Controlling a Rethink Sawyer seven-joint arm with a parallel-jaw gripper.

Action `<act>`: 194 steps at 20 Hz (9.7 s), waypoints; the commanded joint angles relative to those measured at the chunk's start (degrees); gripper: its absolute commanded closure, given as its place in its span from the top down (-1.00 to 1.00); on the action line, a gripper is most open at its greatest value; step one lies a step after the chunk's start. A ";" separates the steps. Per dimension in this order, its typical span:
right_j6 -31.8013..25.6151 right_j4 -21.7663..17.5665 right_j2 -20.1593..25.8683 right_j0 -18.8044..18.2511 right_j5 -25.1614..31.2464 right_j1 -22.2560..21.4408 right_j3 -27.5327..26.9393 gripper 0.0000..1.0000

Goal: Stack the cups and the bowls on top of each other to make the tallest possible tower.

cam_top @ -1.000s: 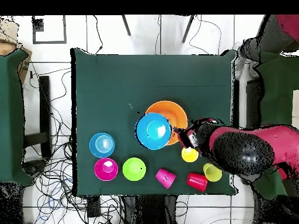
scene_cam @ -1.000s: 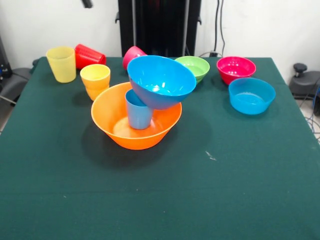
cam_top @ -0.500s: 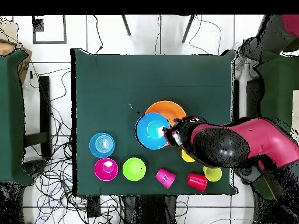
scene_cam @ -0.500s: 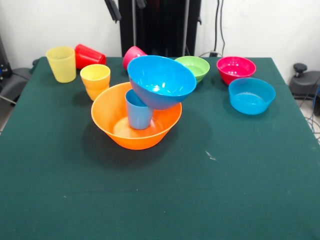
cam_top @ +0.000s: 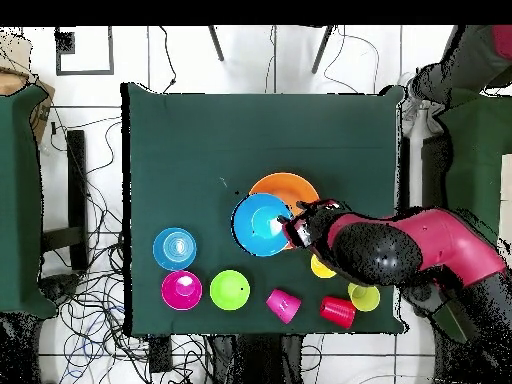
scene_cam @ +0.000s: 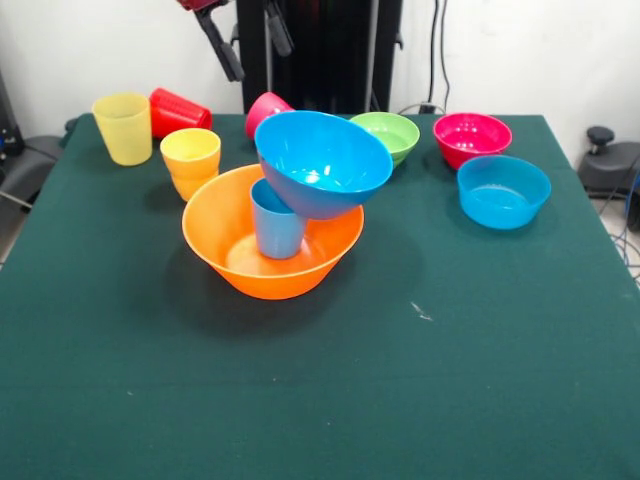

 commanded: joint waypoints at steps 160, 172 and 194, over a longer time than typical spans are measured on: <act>-20.56 -25.79 -20.44 -3.23 4.12 16.07 -5.95 1.00; -21.17 -27.80 -21.91 -2.42 2.68 19.97 -8.16 1.00; -21.22 -27.81 -21.99 -2.28 2.50 20.54 -8.52 1.00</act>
